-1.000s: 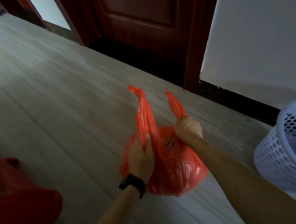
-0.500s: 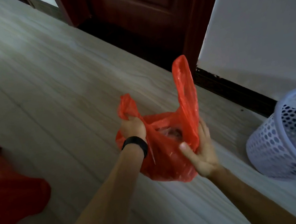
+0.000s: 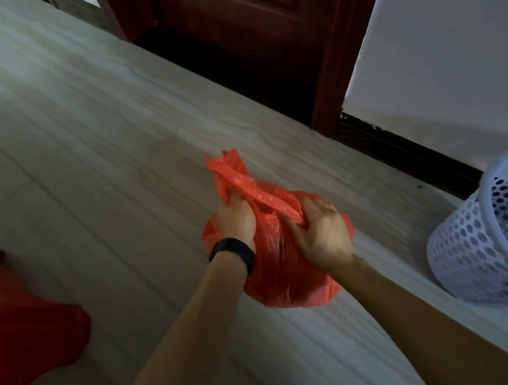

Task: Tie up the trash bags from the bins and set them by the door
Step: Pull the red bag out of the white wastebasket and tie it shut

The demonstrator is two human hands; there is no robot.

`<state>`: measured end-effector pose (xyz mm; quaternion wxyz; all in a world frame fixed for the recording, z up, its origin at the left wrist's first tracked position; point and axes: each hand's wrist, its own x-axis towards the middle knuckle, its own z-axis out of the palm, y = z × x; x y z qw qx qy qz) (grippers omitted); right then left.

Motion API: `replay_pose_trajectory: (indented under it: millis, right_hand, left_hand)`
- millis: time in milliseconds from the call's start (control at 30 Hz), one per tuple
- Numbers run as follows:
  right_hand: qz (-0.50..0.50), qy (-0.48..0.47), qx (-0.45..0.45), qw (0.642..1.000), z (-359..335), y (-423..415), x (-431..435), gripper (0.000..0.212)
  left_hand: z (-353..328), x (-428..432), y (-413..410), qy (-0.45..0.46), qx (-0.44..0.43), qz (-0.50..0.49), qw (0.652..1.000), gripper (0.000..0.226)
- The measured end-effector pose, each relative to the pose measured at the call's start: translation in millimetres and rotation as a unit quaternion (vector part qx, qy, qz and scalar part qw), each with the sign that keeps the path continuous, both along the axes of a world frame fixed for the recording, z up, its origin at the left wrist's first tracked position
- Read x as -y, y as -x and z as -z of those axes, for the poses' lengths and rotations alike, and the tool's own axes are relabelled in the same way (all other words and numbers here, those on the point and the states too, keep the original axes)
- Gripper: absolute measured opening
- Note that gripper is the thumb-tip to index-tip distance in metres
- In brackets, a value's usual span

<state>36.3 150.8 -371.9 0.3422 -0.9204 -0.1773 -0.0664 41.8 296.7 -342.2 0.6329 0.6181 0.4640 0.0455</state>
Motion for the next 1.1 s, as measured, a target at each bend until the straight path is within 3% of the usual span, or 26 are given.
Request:
replay_pose_trajectory:
  millis: [100, 200, 300, 400, 500, 567, 700, 800, 900, 967, 1100]
  right_hand:
    - [0.044, -0.023, -0.030, 0.998, -4, -5, -8, 0.048]
    - [0.095, -0.047, -0.081, 0.991, -9, -15, -12, 0.048]
    - [0.089, -0.040, -0.134, 0.986, -16, -23, -14, 0.038]
    - [0.108, -0.052, -0.163, 0.979, -23, -25, -15, 0.040]
    - [0.130, -0.067, -0.197, 0.969, -26, -20, -15, 0.048]
    - [0.139, -0.078, -0.209, 0.965, -28, -14, -14, 0.049]
    - [0.163, -0.093, -0.247, 0.951, -17, 6, -5, 0.045]
    - [0.193, -0.107, -0.269, 0.937, -9, 19, -5, 0.042]
    - [0.250, -0.134, -0.283, 0.916, -15, 9, -10, 0.040]
    - [0.275, -0.225, -0.280, 0.892, -22, 0, -13, 0.035]
    - [0.304, -0.399, -0.273, 0.821, -29, -4, -19, 0.033]
  left_hand:
    - [-9, 4, 9, 0.003, 0.041, -0.013, 0.999, 0.041]
    - [-11, 8, 23, 0.035, 0.164, 0.039, 0.985, 0.043]
    - [6, 13, 23, -0.070, 0.184, 0.162, 0.967, 0.030]
    - [12, 15, 19, -0.217, 0.151, 0.171, 0.949, 0.032]
    - [-7, 19, 14, -0.126, 0.142, 0.034, 0.981, 0.035]
    - [-17, 25, 14, -0.054, 0.158, -0.007, 0.986, 0.039]
    - [-7, 31, 30, 0.012, 0.210, 0.047, 0.977, 0.034]
    - [6, 29, 38, 0.024, 0.190, 0.102, 0.976, 0.032]
    - [11, 17, 36, 0.130, 0.193, 0.080, 0.969, 0.027]
    - [10, 10, 33, 0.211, 0.205, 0.043, 0.955, 0.024]
    - [10, 18, 36, 0.140, 0.128, 0.047, 0.981, 0.024]
